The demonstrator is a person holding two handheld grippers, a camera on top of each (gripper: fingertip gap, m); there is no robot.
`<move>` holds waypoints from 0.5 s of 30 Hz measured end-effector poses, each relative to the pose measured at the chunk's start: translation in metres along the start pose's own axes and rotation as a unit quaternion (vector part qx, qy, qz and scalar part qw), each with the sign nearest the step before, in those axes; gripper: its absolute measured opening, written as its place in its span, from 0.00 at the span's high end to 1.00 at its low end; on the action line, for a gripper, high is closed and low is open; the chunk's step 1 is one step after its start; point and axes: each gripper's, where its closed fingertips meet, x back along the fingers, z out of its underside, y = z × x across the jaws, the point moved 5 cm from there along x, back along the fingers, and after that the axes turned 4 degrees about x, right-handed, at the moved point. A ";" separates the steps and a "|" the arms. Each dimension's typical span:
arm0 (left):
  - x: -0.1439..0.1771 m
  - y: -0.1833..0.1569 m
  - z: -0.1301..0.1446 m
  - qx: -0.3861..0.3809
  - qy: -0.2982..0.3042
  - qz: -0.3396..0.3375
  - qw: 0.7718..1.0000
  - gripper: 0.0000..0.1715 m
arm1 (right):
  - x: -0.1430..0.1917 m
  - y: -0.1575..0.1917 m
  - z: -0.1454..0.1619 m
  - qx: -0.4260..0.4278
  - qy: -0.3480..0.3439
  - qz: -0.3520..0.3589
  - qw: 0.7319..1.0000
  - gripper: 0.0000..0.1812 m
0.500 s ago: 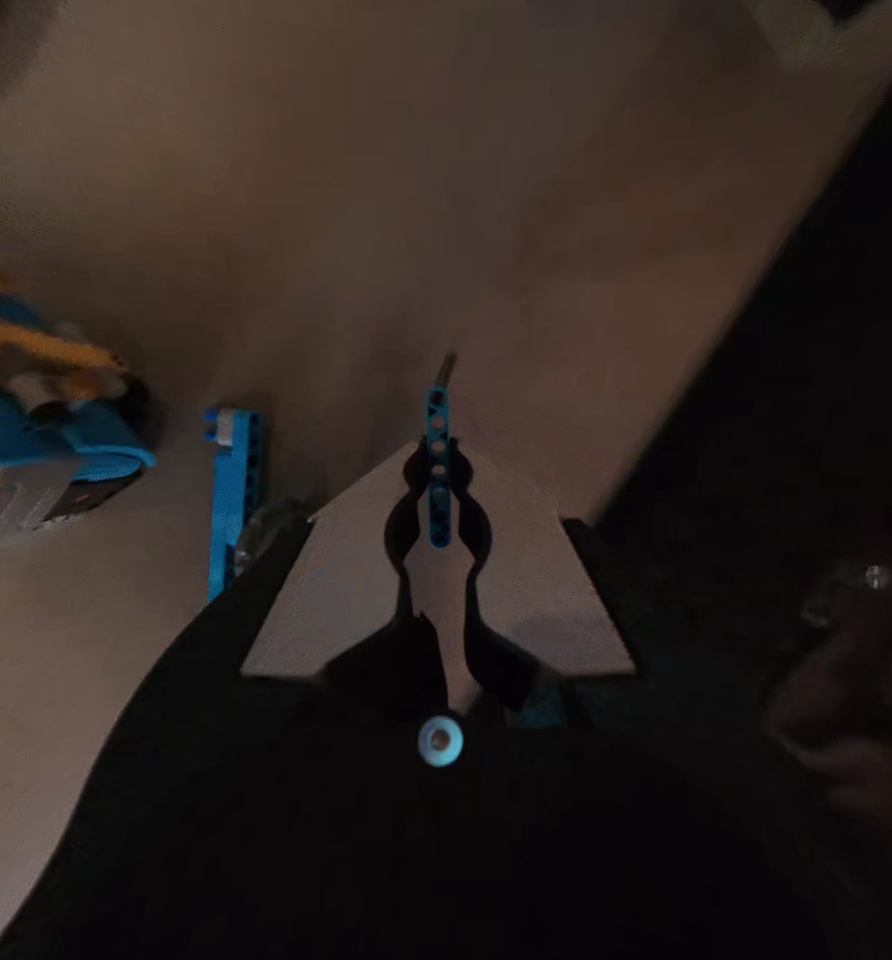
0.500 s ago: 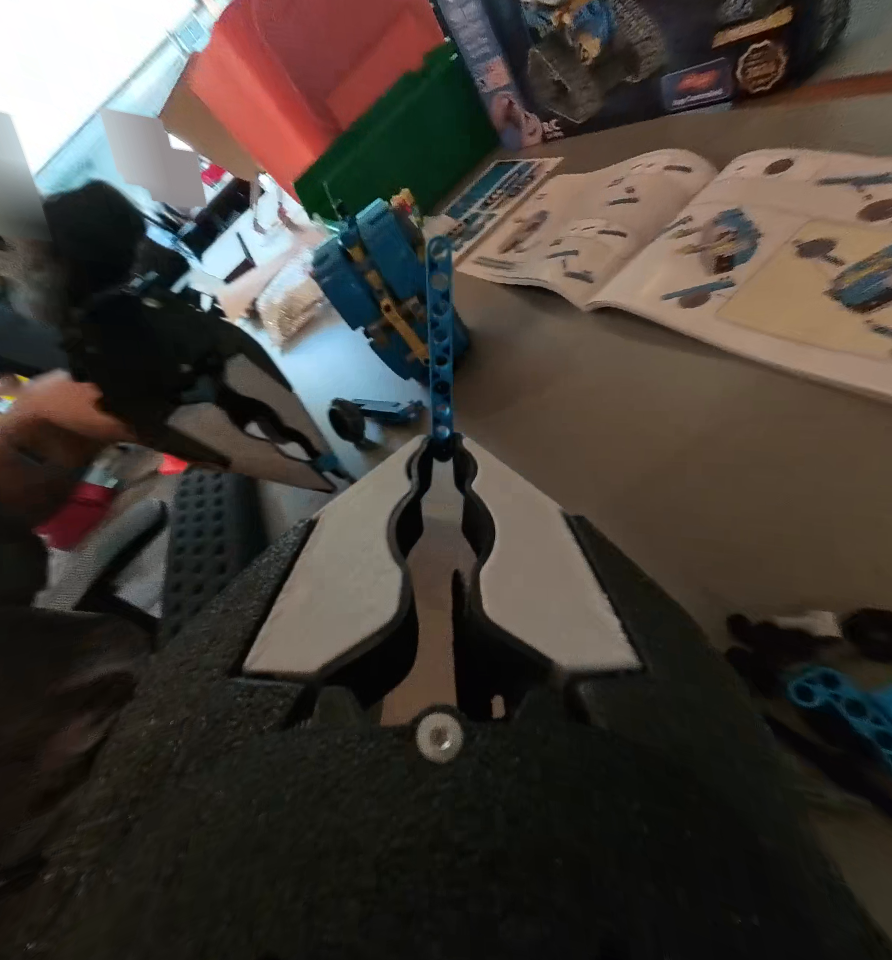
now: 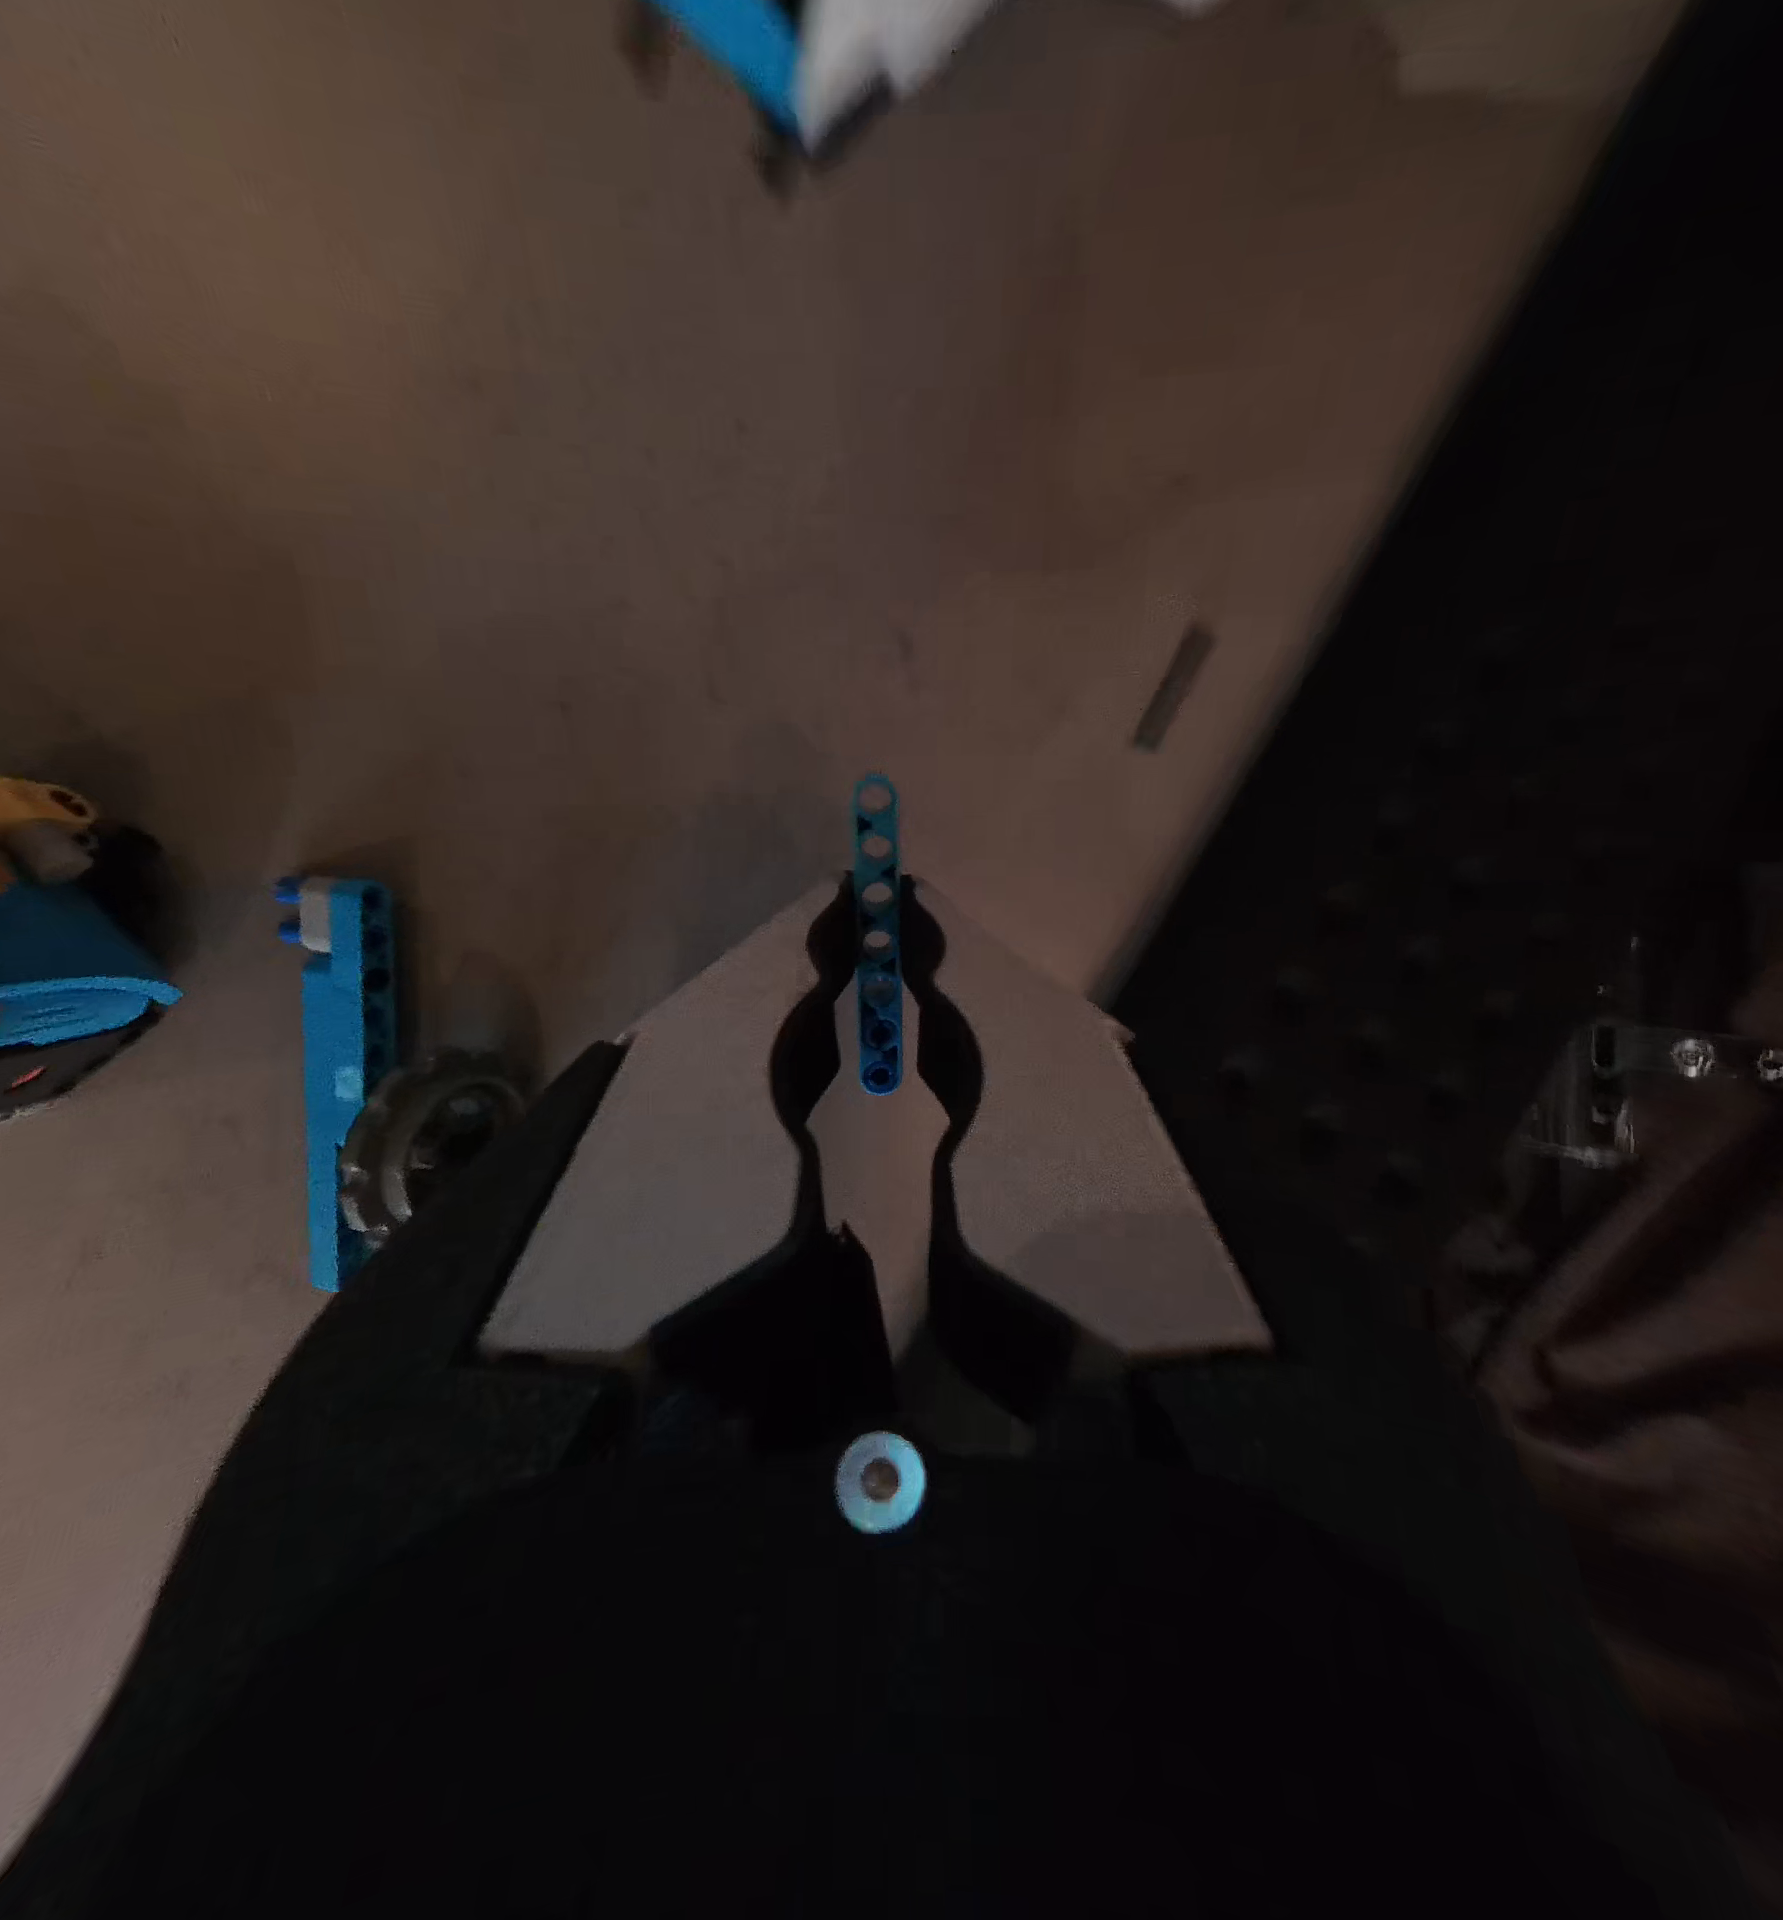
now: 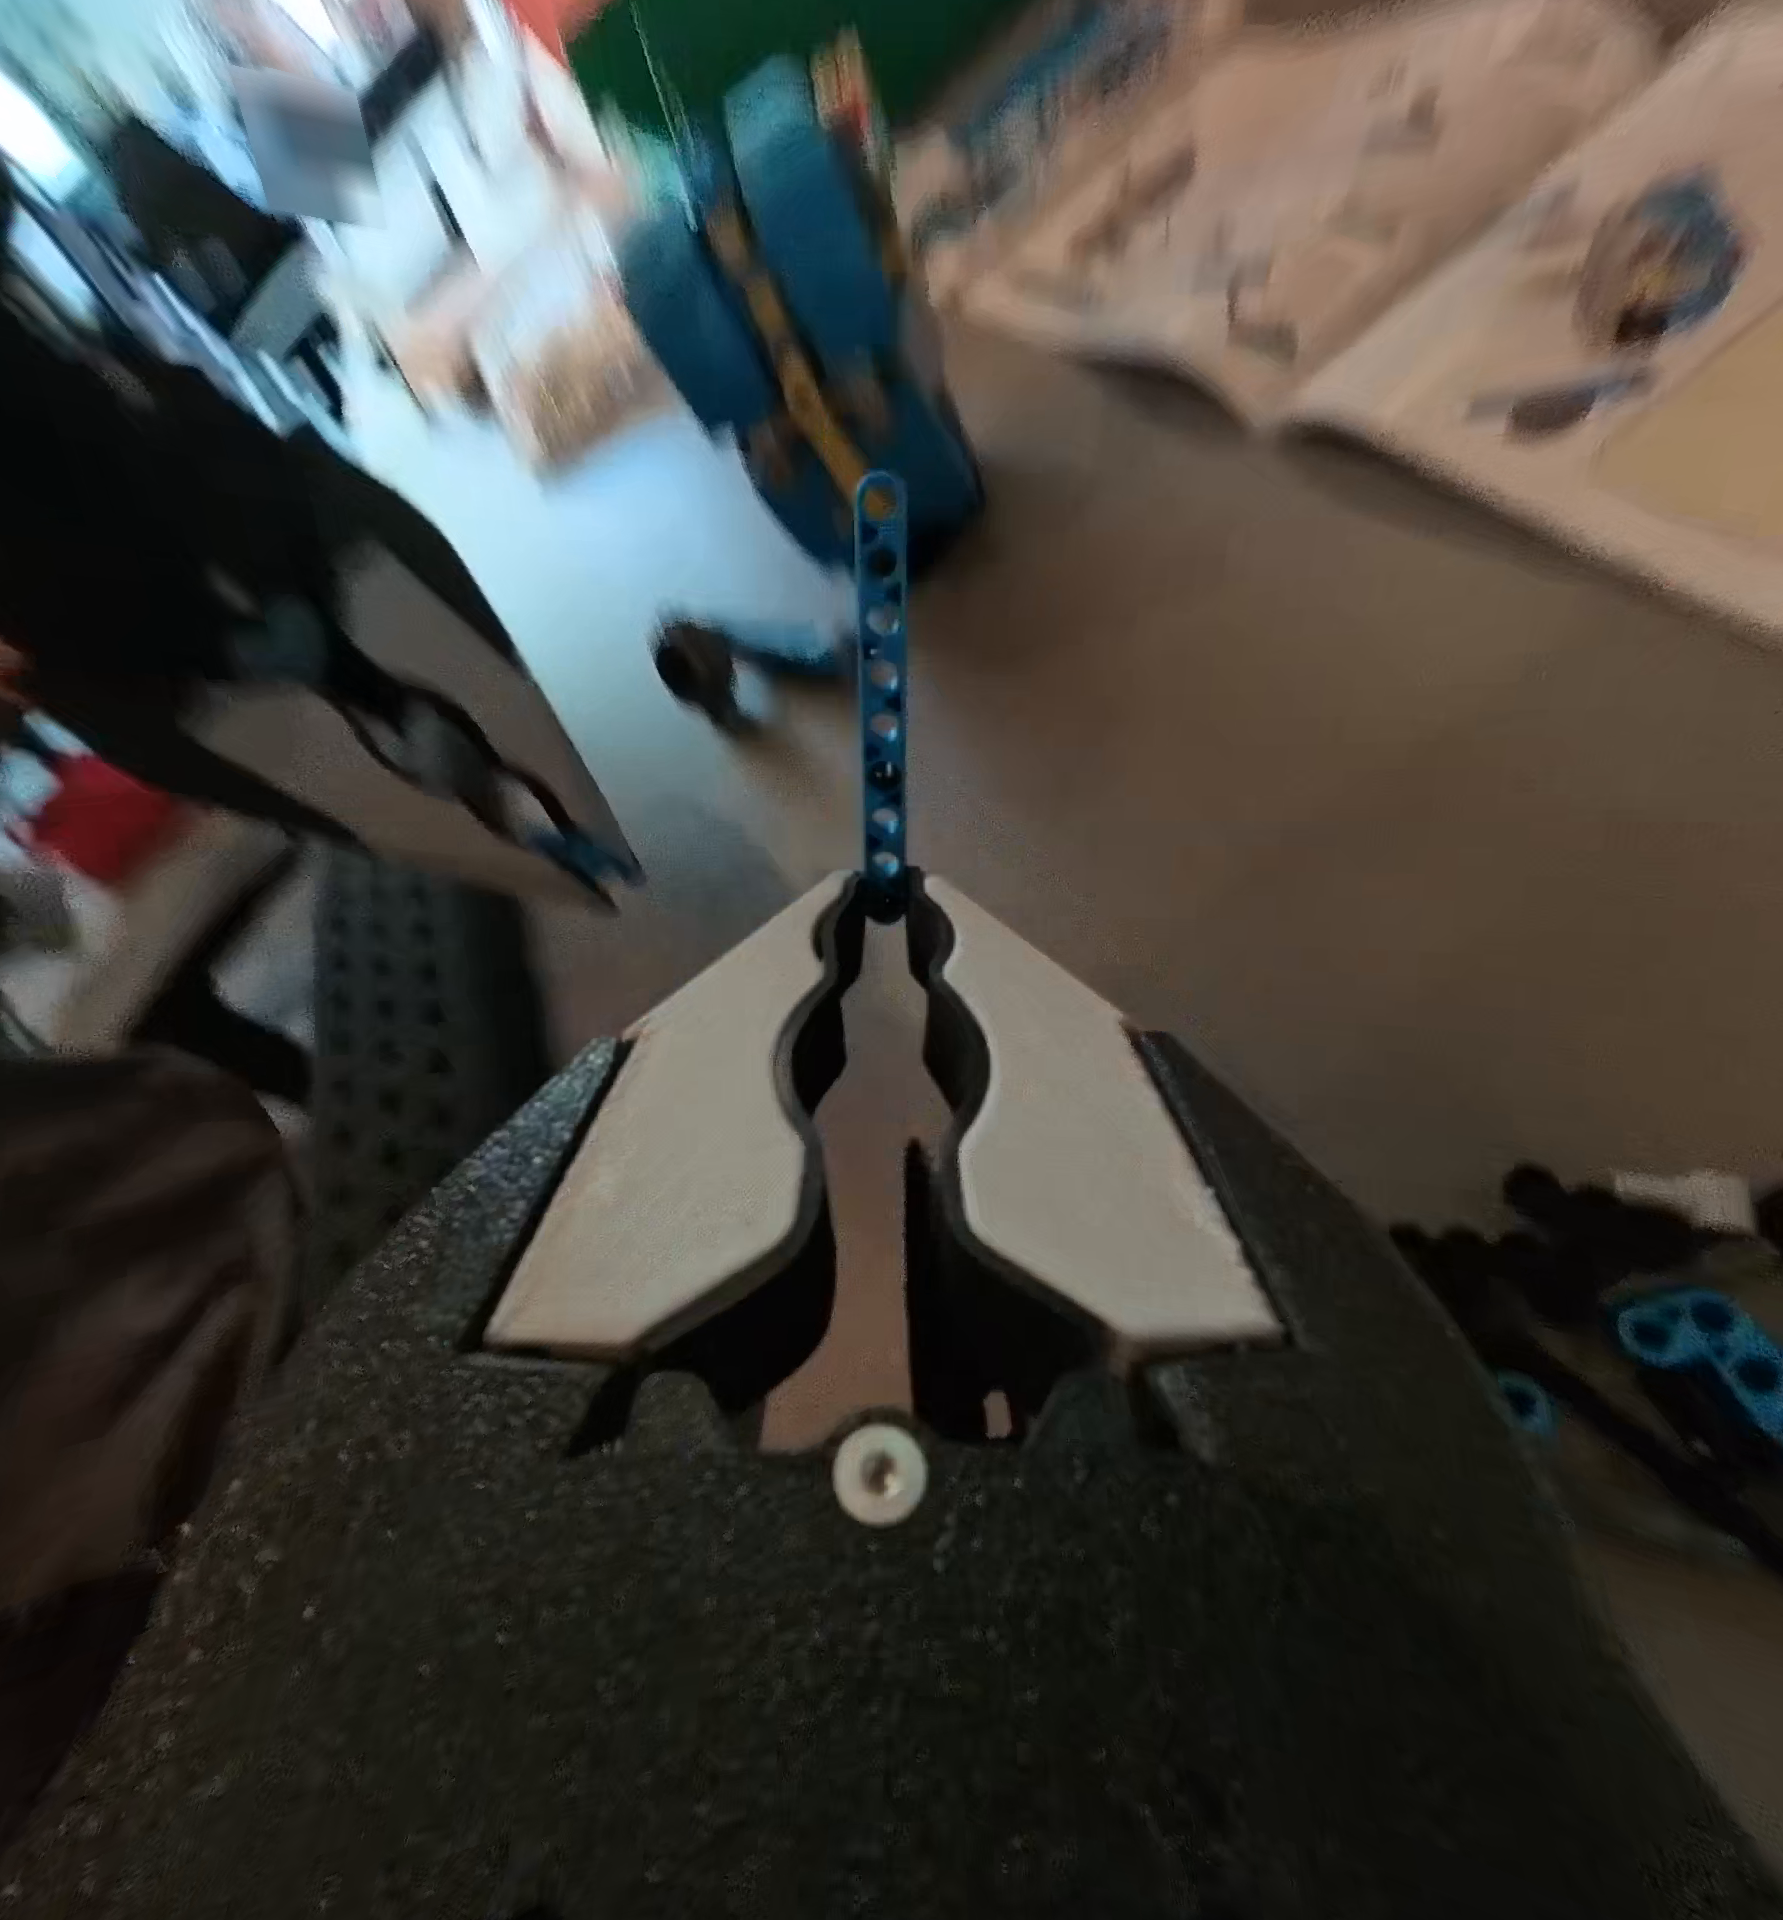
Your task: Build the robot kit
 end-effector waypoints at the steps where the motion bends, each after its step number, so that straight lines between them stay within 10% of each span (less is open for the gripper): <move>1: 0.003 0.001 -0.001 0.006 -0.025 0.001 1.000 0.97 | -0.005 -0.002 0.012 0.019 0.055 0.016 0.998 0.96; 7: 0.029 -0.009 0.001 0.042 -0.198 0.067 0.977 0.96 | -0.006 0.009 0.049 0.165 0.236 0.063 0.956 0.96; 15: 0.051 -0.002 0.006 0.081 -0.364 0.095 0.923 0.96 | -0.007 0.013 0.046 0.163 0.236 0.055 0.956 0.89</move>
